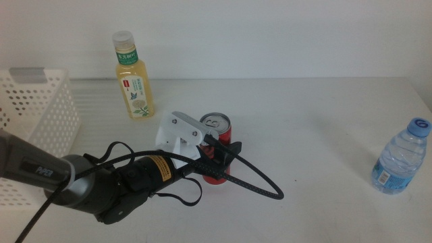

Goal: Use arms to grab the bottles and put them into the dustbin to the left of the table.

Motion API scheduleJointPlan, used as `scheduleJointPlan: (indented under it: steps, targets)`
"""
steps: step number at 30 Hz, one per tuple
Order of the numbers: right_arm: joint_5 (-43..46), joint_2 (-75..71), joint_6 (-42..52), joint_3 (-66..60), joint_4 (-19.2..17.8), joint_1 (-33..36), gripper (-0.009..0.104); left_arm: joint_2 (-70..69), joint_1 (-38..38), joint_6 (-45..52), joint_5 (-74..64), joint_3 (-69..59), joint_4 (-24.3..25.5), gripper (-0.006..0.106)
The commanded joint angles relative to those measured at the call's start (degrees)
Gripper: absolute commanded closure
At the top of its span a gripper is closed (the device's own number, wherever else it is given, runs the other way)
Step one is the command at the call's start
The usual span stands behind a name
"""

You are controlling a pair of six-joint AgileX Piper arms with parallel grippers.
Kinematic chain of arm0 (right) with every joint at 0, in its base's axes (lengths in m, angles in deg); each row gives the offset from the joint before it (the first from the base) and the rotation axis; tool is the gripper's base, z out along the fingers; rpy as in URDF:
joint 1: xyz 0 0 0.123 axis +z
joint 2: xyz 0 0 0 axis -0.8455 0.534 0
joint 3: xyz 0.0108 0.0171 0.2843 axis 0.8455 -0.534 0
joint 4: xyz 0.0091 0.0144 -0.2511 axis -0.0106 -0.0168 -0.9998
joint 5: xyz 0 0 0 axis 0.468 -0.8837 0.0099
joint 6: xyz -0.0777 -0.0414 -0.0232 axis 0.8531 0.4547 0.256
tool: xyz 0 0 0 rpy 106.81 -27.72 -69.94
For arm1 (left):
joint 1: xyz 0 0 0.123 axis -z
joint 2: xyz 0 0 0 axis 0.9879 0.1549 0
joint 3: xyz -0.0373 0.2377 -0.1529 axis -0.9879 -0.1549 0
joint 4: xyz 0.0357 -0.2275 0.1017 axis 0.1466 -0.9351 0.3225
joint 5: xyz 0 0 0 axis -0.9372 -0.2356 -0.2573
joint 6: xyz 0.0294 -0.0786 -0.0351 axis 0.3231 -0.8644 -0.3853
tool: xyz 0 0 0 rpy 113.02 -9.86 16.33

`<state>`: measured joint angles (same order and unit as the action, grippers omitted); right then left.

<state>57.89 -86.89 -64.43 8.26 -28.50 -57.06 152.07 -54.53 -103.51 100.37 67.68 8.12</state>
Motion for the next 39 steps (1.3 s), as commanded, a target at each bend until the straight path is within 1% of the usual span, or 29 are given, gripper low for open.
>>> scheduleJointPlan:
  steps: [1,4,5,6,9,12,15,18,19,20,25,35,39]
  targets:
    - [4.4,-1.6,0.5,0.4,-0.3,-0.4,0.02,-2.2,0.1,-0.7,5.3,1.6,-0.8,0.011]
    - [4.4,-1.6,0.5,0.4,-0.3,-0.4,0.02,-2.2,0.1,-0.6,5.3,1.6,-1.2,0.012]
    - [4.4,-1.6,0.5,0.4,-0.3,-0.4,0.02,-2.2,0.1,-0.6,4.2,1.6,-1.5,0.019]
    - [4.4,-1.6,0.5,0.4,-0.3,-0.4,0.02,-2.2,0.1,-0.6,4.2,1.6,-1.3,0.022]
    - [4.4,-1.6,0.5,0.4,-0.3,-0.4,0.02,-2.2,0.1,-0.6,4.6,1.4,-0.4,0.037]
    - [4.4,-1.6,0.5,0.4,-0.3,-0.4,0.02,-2.3,0.1,-0.6,6.3,1.4,1.3,0.058]
    - [4.4,-1.6,0.5,0.4,-0.3,-0.4,0.02,-2.3,0.1,-0.6,7.7,1.4,1.9,0.078]
    - [4.4,-1.6,0.5,0.4,-0.3,-0.4,0.02,-2.3,0.1,-0.6,6.8,1.3,1.9,0.092]
    - [4.4,-1.6,0.5,0.4,-0.3,-0.4,0.02,-2.3,0.1,-0.7,6.5,1.3,1.9,0.094]
    - [4.4,-1.6,0.5,0.4,-0.3,-0.4,0.02,-2.5,0.1,-3.1,6.3,1.3,2.8,0.098]
    - [4.4,-1.6,0.5,0.4,-0.3,-0.4,0.02,-6.4,0.1,-5.4,0.0,1.2,5.8,0.098]
    - [4.4,-1.6,0.5,0.4,-0.3,-0.4,0.02,-20.6,0.1,-13.5,-20.3,1.3,7.9,0.098]
    - [4.4,-1.6,0.5,0.4,-0.3,-0.4,0.02,-25.5,0.1,-15.6,-26.0,1.5,11.2,0.098]
